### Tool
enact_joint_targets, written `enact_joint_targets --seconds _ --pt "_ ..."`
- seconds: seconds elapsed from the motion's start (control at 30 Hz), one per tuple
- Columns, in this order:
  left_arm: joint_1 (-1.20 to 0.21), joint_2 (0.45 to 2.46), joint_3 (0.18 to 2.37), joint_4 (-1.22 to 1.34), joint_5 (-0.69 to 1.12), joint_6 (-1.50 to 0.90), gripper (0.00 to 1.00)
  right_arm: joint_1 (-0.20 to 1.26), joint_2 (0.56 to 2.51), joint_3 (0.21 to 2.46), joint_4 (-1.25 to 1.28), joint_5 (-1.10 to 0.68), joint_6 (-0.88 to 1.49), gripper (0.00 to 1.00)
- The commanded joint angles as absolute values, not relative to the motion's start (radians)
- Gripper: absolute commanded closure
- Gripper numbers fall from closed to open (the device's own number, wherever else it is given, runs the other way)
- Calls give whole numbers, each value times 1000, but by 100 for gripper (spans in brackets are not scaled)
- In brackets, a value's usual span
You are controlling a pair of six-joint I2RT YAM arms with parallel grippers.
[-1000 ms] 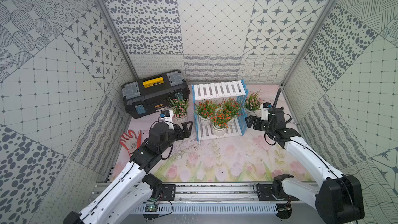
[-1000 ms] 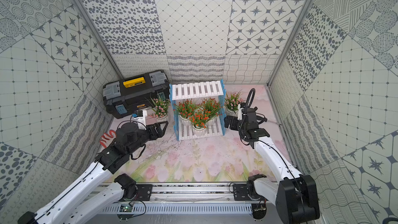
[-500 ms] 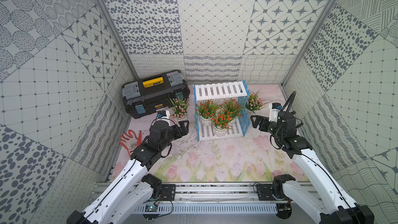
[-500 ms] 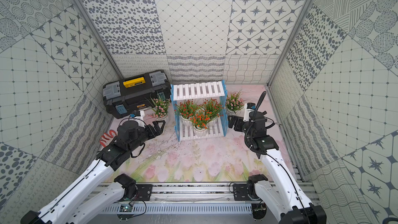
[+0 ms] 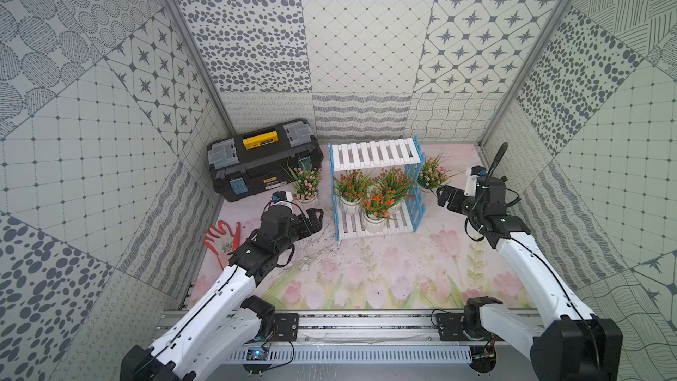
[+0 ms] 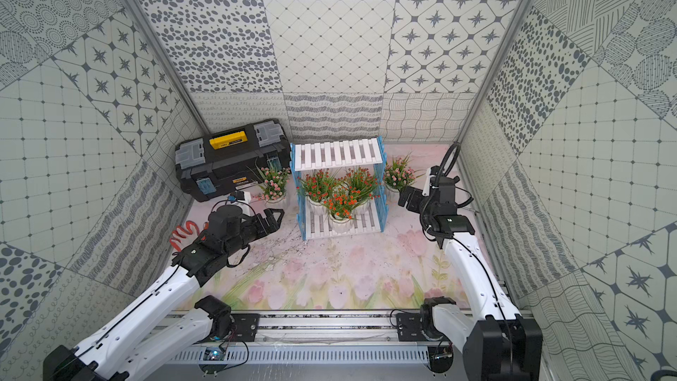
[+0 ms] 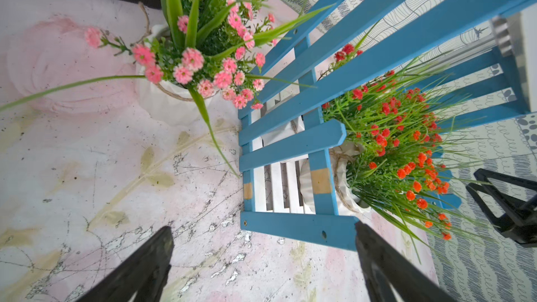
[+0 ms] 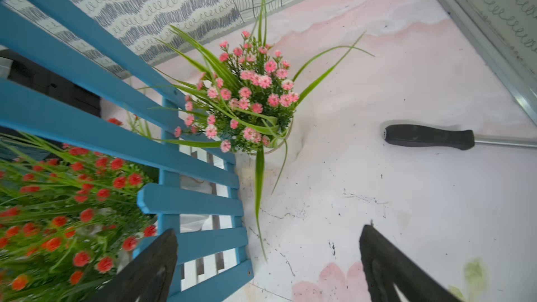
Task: Place the baby's breath potted plants on the rack by color
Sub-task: Adjust the rack at the center of the board, then pick up the baby's breath potted plant from the center of the board.
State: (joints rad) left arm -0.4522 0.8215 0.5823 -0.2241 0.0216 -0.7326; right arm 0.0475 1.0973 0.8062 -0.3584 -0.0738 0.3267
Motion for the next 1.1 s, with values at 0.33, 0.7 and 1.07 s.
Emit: enact_joint_targets --seconds 0.33,0.7,1.07 --pt "-448 905 594 -60 74 -737 3 38 1402 768 22 -165 208 2" --pt "-448 910 610 -29 76 -756 3 40 1532 817 119 -192 101 2" --pt "-448 923 659 -54 77 -724 3 36 1597 849 120 -252 -17 2"
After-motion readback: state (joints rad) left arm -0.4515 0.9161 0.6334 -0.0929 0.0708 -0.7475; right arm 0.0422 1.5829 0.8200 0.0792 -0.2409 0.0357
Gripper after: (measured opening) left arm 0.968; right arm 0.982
